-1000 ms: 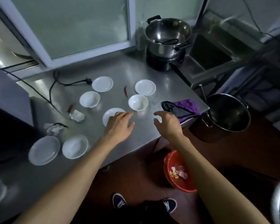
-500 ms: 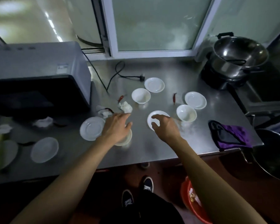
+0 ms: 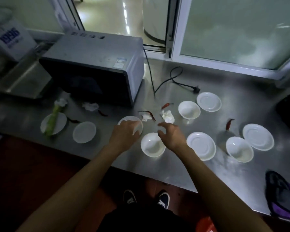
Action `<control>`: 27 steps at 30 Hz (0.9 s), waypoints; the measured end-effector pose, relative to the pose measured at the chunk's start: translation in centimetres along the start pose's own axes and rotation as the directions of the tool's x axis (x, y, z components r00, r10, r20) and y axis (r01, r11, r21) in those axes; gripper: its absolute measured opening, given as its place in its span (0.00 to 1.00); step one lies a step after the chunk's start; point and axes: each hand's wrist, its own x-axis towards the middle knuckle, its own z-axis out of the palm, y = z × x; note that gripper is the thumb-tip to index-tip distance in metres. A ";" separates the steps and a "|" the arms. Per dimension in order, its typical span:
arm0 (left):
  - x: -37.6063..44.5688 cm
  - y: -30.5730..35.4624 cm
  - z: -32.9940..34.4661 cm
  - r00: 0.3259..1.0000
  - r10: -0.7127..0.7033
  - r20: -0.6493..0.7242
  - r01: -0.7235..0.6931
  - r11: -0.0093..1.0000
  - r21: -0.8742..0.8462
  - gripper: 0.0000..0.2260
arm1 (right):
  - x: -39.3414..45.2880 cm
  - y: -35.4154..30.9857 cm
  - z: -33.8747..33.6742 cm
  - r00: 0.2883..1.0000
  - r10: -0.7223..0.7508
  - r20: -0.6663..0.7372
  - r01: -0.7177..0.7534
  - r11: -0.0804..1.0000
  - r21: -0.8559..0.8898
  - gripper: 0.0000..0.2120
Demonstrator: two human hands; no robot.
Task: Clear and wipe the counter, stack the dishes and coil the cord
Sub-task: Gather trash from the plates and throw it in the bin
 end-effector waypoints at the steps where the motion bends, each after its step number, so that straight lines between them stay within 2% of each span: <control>1: -0.1 -0.8 -0.1 0.999 -0.033 -0.002 0.033 0.999 0.002 0.22 | 0.5 -0.7 0.5 1.000 -0.017 0.015 0.017 1.000 -0.004 0.17; 10: -1.4 -11.6 -3.2 0.972 -0.233 -0.040 0.226 0.967 -0.120 0.23 | 5.7 -10.4 6.8 0.981 -0.182 0.063 0.184 0.983 -0.025 0.15; 18: -2.4 -25.2 -7.1 0.940 -0.330 -0.089 0.305 0.927 -0.220 0.22 | 9.8 -20.2 13.5 0.984 -0.167 0.061 0.170 0.984 -0.057 0.19; 27: -0.6 -32.2 -9.4 0.945 -0.312 -0.097 0.278 0.923 -0.266 0.21 | 12.2 -26.4 18.8 0.978 -0.159 0.134 0.168 0.984 -0.057 0.18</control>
